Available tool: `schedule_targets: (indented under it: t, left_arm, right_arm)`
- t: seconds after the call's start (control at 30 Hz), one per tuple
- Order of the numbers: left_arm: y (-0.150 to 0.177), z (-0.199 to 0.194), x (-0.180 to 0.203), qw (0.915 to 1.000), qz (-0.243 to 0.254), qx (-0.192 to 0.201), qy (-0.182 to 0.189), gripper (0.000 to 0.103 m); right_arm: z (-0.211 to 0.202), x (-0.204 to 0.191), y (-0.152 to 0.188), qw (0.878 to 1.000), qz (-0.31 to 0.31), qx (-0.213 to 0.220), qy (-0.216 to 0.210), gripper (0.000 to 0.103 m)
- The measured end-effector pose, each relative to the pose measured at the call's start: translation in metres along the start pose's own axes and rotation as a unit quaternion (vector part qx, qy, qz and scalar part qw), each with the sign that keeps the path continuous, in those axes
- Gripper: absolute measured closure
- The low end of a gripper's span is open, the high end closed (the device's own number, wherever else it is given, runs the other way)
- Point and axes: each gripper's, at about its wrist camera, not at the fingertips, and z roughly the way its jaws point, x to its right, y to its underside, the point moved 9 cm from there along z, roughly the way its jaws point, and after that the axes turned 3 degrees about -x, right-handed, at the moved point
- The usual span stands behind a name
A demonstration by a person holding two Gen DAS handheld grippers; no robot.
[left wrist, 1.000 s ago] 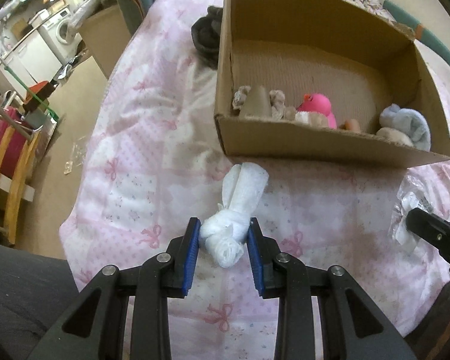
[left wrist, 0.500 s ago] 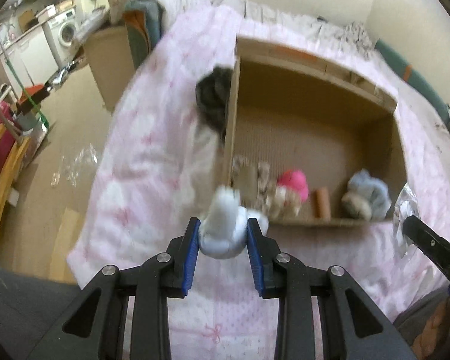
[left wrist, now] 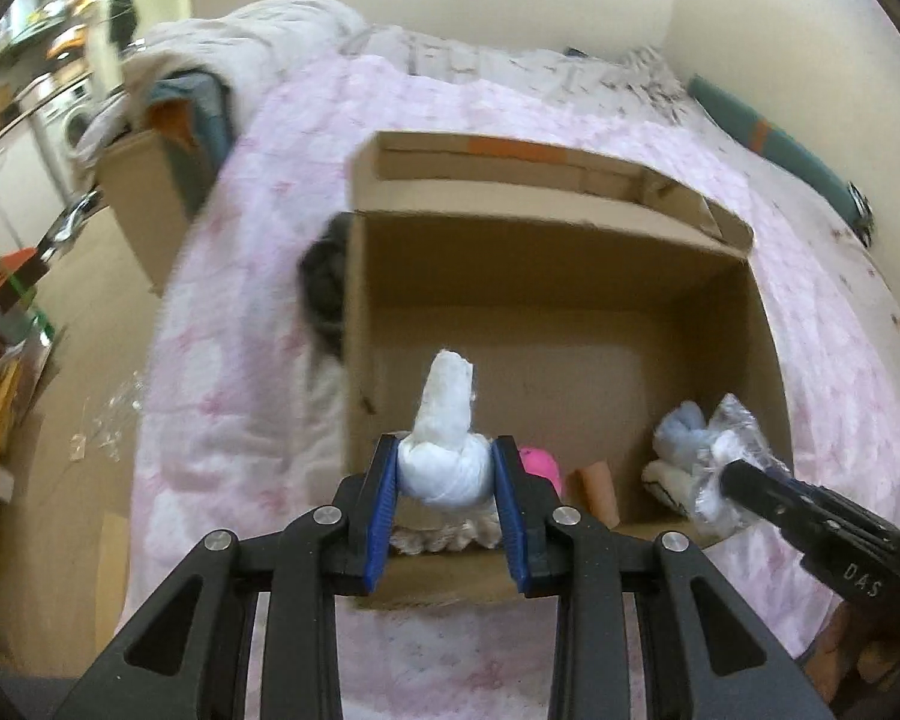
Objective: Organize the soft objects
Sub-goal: 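Carry the sock and bag over the box and open both tools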
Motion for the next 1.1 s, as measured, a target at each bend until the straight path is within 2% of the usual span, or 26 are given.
schedule_targets:
  t: [0.23,0.4,0.93,1.03,1.1]
  left_arm:
    - [0.012,0.025,0.009,0.9997,-0.001,-0.022,0.010,0.075]
    - [0.010,0.025,0.008,0.9999,0.012,-0.009,-0.005,0.075]
    - [0.018,0.029,0.007,0.9996,0.008,-0.024,-0.010,0.075]
    - [0.017,0.028,0.006,0.9996,0.010,-0.018,-0.017,0.073]
    - [0.016,0.026,0.005,0.9995,0.012,-0.011,-0.027,0.067]
  right_arm:
    - [0.016,0.004,0.011,0.999,-0.013,-0.023,0.022,0.075]
    - [0.017,0.006,0.014,0.999,-0.014,-0.027,0.031,0.075]
    - [0.017,0.001,0.022,0.998,-0.026,-0.034,0.038,0.075]
    - [0.016,0.002,0.022,0.998,-0.022,-0.032,0.039,0.075]
    - [0.016,0.003,0.021,0.999,-0.015,-0.033,0.039,0.071]
